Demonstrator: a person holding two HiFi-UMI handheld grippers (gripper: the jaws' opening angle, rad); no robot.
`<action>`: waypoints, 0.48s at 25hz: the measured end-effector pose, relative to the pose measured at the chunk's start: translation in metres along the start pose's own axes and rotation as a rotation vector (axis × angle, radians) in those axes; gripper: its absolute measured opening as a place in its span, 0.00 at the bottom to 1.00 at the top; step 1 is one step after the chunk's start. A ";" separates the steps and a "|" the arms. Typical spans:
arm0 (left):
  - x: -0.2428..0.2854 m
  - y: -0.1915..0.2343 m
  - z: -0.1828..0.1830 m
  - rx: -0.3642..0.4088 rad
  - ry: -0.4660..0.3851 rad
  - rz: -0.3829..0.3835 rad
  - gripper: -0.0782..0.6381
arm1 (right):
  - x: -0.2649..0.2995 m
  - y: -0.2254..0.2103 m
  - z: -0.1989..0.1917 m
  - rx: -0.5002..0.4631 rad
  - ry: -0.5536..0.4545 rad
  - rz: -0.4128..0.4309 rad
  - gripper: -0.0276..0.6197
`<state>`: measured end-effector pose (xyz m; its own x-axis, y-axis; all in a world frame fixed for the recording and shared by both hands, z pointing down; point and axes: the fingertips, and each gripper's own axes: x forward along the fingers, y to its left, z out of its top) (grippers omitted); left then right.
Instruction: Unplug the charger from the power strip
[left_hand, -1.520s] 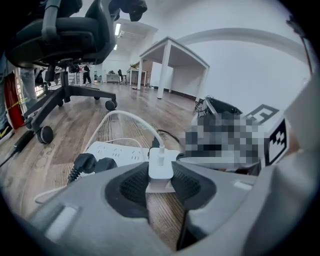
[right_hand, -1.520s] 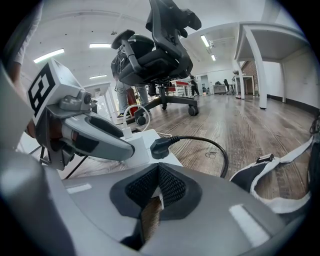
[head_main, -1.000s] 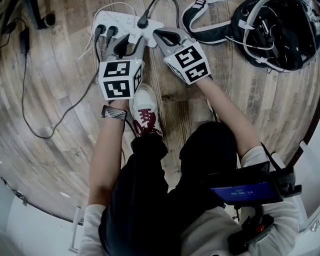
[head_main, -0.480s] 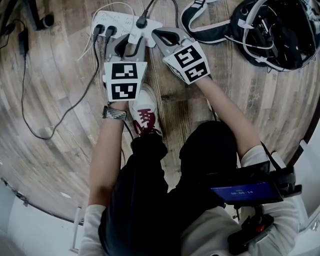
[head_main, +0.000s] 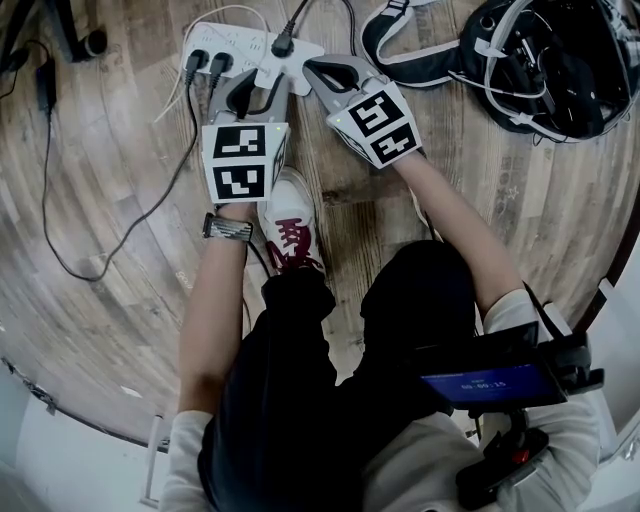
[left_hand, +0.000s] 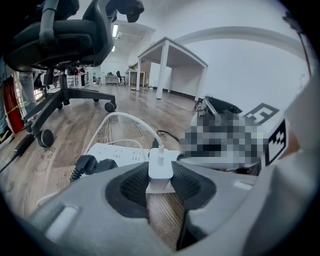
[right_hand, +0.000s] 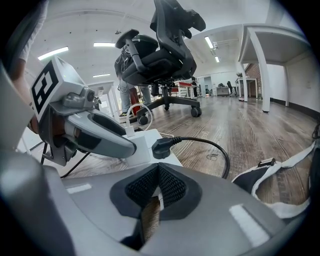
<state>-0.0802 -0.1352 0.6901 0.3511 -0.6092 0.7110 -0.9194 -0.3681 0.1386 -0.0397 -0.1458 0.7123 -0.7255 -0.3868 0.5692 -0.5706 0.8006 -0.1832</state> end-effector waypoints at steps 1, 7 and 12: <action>0.000 0.000 0.000 -0.021 -0.004 -0.007 0.31 | 0.000 0.000 0.000 -0.002 -0.001 -0.002 0.04; -0.001 0.002 0.001 -0.104 -0.018 -0.038 0.31 | -0.001 0.000 0.000 -0.003 -0.011 -0.001 0.04; 0.000 0.001 0.001 0.010 -0.004 -0.007 0.30 | 0.000 0.000 0.000 0.002 -0.008 0.004 0.04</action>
<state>-0.0810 -0.1359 0.6896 0.3581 -0.6099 0.7070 -0.9152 -0.3790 0.1366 -0.0397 -0.1464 0.7121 -0.7311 -0.3872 0.5618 -0.5681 0.8014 -0.1870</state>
